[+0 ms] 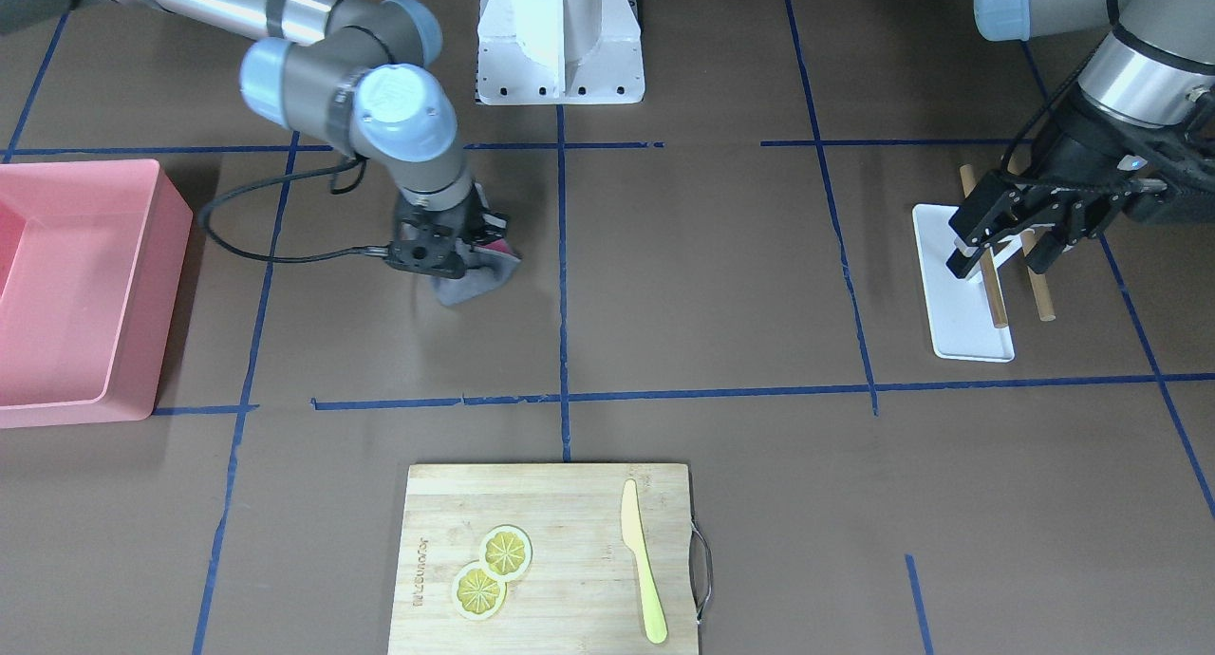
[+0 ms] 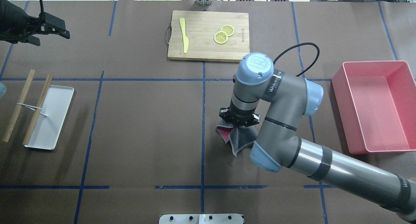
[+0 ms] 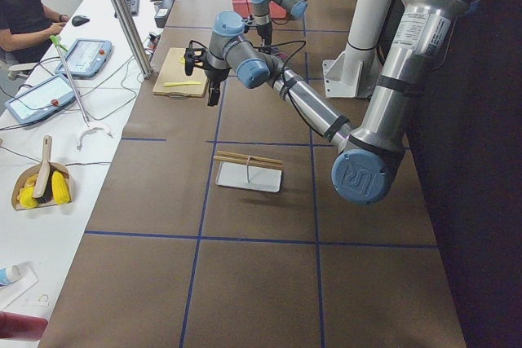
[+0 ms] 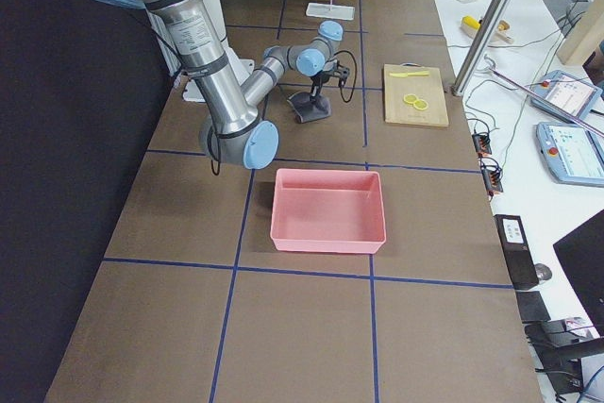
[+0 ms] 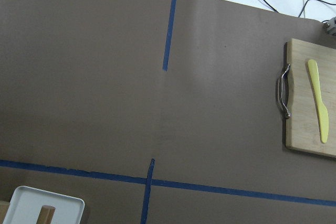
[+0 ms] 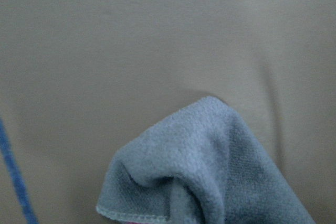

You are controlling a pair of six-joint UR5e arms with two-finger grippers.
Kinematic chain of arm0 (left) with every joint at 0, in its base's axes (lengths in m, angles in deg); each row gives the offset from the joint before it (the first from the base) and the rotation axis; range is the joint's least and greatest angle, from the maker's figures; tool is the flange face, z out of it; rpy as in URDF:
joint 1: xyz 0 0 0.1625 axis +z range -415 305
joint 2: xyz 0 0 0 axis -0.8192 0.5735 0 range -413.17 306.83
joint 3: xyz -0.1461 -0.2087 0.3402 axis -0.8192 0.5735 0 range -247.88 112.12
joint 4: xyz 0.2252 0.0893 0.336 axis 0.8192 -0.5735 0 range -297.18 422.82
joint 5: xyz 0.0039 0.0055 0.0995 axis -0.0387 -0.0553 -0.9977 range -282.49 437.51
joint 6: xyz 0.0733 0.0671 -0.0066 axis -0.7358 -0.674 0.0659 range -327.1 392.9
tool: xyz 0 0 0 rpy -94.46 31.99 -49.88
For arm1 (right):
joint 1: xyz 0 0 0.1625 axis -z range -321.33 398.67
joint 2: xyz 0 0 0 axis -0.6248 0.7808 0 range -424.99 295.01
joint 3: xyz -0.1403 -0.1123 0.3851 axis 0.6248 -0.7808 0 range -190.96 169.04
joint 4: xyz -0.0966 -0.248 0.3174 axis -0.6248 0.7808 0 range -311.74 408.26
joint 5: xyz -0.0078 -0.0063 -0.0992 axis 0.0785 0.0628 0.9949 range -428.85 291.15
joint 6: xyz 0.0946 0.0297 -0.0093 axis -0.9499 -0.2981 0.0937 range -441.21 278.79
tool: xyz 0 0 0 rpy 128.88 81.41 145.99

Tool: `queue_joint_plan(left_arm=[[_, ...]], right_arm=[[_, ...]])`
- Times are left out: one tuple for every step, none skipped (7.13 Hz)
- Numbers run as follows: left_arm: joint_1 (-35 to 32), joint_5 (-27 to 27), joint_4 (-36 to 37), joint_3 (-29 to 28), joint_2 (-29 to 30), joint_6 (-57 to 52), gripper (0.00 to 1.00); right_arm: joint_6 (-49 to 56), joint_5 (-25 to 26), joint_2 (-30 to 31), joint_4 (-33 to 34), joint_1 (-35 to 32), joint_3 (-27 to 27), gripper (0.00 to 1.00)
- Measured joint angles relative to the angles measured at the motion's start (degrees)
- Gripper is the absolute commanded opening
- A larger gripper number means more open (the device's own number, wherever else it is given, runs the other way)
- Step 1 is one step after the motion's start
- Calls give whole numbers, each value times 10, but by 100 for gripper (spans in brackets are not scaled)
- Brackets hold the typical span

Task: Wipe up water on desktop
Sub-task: 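Wipe the towel back and forth on the table with the right gripper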

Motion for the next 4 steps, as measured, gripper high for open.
queue_joint_plan(left_arm=[[0, 0, 0, 0, 0, 0, 100], [0, 0, 0, 0, 0, 0, 100], [0, 0, 0, -1, -1, 0, 100], [0, 0, 0, -1, -1, 0, 100]], right_arm=[[-15, 0, -31, 0, 5, -26, 1], [-19, 0, -29, 0, 6, -27, 1], [-11, -1, 9, 0, -2, 5, 1], [13, -6, 68, 3, -22, 59, 1]])
